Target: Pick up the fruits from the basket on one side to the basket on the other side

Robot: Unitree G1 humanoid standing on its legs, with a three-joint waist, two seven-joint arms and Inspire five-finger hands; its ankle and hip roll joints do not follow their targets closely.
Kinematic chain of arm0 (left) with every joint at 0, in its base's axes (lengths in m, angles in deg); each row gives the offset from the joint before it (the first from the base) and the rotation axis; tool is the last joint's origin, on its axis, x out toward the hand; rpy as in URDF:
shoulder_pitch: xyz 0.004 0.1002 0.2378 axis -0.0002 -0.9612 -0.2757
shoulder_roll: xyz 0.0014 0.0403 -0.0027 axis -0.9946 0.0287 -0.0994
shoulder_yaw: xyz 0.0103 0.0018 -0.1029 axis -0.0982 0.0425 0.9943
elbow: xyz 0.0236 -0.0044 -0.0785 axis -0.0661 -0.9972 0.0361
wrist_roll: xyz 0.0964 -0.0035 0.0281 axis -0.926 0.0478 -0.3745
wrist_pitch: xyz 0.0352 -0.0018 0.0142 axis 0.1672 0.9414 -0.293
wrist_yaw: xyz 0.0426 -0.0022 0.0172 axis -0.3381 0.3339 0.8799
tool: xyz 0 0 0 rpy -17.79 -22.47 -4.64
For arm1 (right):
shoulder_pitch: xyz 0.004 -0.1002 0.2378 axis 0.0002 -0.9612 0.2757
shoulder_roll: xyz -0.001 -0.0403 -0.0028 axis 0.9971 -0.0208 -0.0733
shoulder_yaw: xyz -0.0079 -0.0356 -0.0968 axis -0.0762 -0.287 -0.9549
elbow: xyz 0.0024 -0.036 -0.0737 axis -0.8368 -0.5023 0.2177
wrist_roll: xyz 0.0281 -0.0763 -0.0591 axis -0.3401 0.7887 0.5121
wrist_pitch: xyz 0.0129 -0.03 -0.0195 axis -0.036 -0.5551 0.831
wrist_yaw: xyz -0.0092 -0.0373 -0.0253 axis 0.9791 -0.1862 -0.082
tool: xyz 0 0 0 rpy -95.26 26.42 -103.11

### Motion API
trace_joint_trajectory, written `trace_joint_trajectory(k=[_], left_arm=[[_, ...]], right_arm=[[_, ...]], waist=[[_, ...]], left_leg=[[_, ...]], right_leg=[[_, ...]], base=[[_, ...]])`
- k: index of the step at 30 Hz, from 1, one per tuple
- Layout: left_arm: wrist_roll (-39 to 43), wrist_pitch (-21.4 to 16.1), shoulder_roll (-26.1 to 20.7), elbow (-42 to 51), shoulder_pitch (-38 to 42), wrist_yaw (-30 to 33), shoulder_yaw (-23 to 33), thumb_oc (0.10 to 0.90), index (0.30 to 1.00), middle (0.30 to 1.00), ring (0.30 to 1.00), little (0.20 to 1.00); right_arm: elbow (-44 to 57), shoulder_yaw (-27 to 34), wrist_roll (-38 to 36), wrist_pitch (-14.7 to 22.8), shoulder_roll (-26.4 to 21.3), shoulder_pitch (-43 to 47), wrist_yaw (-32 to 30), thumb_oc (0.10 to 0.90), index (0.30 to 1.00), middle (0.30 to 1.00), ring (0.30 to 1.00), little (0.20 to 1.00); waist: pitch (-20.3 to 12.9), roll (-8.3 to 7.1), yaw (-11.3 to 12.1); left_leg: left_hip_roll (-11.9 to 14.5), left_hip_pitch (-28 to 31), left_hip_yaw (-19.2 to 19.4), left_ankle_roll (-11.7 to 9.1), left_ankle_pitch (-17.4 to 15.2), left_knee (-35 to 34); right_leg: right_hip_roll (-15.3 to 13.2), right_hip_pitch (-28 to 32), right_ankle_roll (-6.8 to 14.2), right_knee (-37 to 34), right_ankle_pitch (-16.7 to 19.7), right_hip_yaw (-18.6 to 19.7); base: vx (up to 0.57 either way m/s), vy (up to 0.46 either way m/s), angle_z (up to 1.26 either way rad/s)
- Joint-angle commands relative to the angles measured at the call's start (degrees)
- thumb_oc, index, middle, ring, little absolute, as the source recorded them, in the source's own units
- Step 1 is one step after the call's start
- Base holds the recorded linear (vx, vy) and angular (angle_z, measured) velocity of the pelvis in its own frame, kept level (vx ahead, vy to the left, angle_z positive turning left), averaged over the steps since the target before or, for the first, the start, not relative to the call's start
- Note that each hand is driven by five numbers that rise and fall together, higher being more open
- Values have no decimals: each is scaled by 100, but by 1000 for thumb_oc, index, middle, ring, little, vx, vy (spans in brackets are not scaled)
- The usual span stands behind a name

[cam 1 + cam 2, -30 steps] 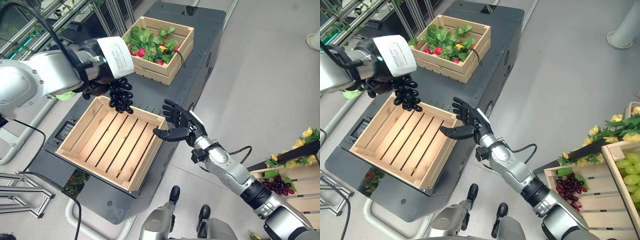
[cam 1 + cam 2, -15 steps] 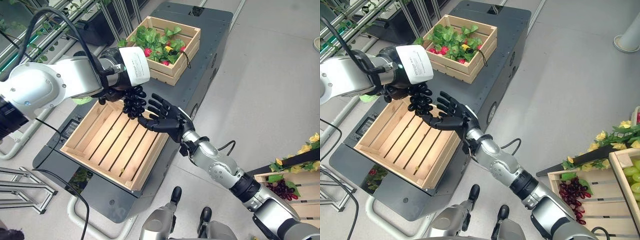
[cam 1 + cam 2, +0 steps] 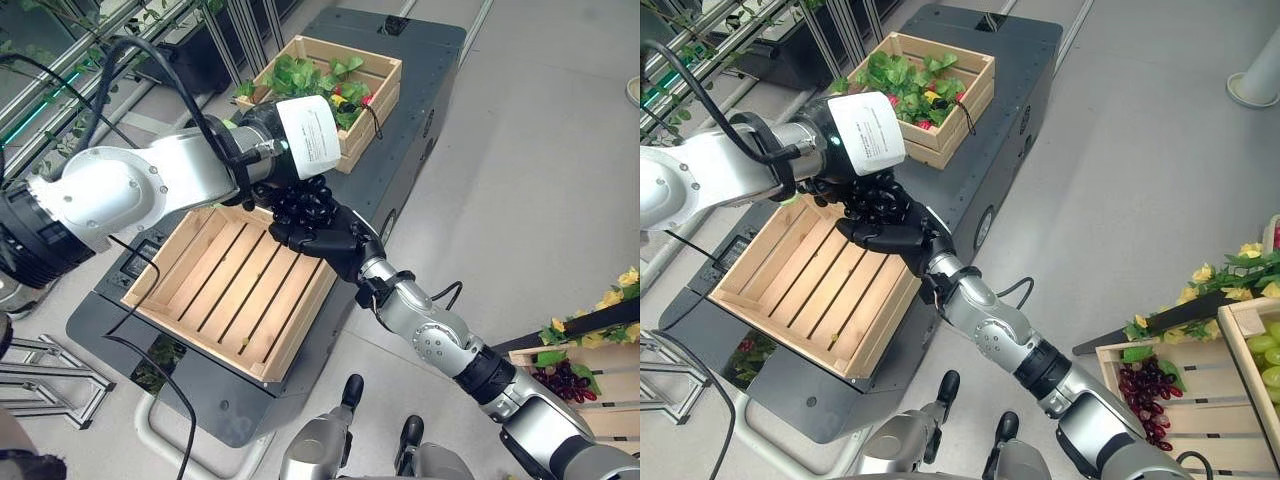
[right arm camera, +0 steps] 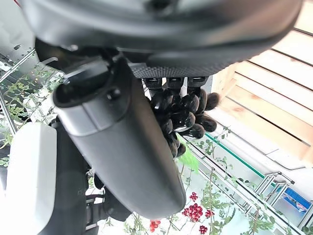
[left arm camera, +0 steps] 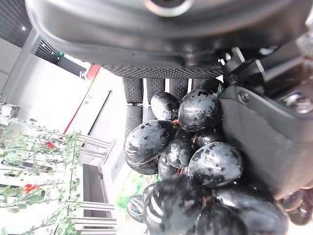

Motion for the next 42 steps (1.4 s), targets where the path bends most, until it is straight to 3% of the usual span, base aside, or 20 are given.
trace_joint_trajectory(k=[1, 12, 24, 25, 27, 42], left_arm=[[-446, 756, 364, -515, -807, 202, 746, 400, 300, 300, 300, 300], [-541, 847, 558, -339, -1046, -33, 909, 400, 300, 300, 300, 300], [-583, 867, 480, -425, -1172, 19, 1031, 400, 300, 300, 300, 300], [-581, 876, 481, -416, -1183, 3, 1041, 400, 300, 300, 300, 300], [-602, 873, 488, -423, -1193, -9, 1051, 400, 300, 300, 300, 300], [-674, 727, 525, -395, -1321, -119, 1119, 400, 300, 300, 300, 300]], right_arm=[[495, 107, -204, 747, 852, -313, 4, 800, 900, 900, 900, 900], [467, 150, -253, 903, 871, -263, -373, 800, 900, 900, 900, 900], [539, 260, 138, 696, 656, -335, -416, 800, 900, 900, 900, 900], [537, 269, 140, 655, 642, -354, -413, 748, 822, 822, 822, 822], [543, 263, 140, 620, 580, -376, -415, 400, 300, 300, 300, 300], [486, 307, 284, 524, 508, -361, -489, 400, 300, 300, 300, 300]], waist=[[-1610, -394, 107], [-1624, -388, 86], [-1624, -391, 42], [-1626, -395, 35], [-1619, -405, 22], [-1604, -414, -5]], left_leg=[[-312, 448, 205, 111, -849, -50], [-322, 435, 199, 115, -843, -61], [-310, 429, 252, 122, -851, -67], [-311, 432, 261, 125, -851, -68], [-312, 429, 281, 129, -849, -69], [-302, 484, 334, 136, -877, -70]], right_leg=[[-76, 132, 50, -468, 320, 101], [-82, 114, 45, -487, 340, 95], [-82, 95, 51, -506, 350, 112], [-82, 95, 50, -509, 351, 117], [-82, 93, 53, -520, 359, 125], [-92, 109, 61, -508, 361, 137]], base=[[0, 0, 0], [0, 0, 0], [0, 0, 0], [0, 0, 0], [0, 0, 0], [0, 0, 0]])
